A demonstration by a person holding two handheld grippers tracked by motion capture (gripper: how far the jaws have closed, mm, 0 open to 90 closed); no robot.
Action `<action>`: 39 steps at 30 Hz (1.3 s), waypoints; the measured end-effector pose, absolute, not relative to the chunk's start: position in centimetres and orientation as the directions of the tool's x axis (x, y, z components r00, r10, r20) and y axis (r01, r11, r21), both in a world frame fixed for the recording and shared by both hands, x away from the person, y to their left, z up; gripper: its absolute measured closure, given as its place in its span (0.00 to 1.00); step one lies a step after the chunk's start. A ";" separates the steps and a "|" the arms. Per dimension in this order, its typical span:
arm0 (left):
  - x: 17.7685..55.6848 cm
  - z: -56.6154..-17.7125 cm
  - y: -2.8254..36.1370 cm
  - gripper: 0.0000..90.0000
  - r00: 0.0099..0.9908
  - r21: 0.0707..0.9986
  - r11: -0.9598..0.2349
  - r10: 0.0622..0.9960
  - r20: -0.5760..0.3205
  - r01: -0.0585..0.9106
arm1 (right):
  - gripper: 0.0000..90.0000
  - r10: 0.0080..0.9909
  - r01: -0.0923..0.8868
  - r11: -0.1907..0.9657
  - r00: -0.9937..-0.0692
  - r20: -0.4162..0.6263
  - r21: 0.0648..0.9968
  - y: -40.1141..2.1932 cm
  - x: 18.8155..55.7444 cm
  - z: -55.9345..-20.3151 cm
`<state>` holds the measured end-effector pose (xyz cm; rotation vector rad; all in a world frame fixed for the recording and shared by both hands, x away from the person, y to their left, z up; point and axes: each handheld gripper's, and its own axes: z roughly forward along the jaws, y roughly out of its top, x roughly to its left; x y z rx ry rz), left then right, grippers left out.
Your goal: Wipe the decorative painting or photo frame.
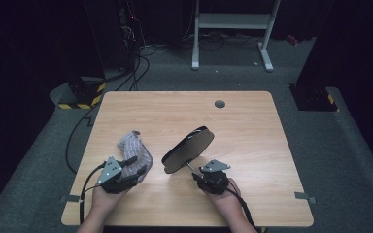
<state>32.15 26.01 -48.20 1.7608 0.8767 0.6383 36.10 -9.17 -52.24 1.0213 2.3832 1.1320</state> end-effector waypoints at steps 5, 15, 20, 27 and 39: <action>33.4 -48.7 28.8 0.51 0.505 0.913 -0.153 0.860 -0.065 0.379 | 0.75 0.712 0.480 0.443 -0.702 0.029 0.757 -9.1 36.3 -52.4; 35.7 -51.3 28.0 0.49 0.461 0.837 -0.213 0.886 -0.051 0.503 | 0.89 0.707 0.480 0.466 -0.707 0.014 0.743 -8.8 36.4 -52.5; 36.1 -52.2 27.6 0.58 0.451 0.798 -0.262 0.892 -0.014 0.543 | 0.95 0.703 0.469 0.478 -0.711 -0.004 0.742 -8.6 36.4 -52.5; 36.1 -52.7 28.1 0.78 0.453 0.809 -0.210 0.888 -0.077 0.549 | 0.96 0.708 0.475 0.476 -0.706 -0.002 0.741 -8.4 36.3 -52.5; 33.9 -49.9 28.7 0.81 0.490 0.918 -0.147 0.870 -0.058 0.369 | 0.91 0.708 0.473 0.477 -0.706 -0.005 0.741 -8.2 36.2 -52.5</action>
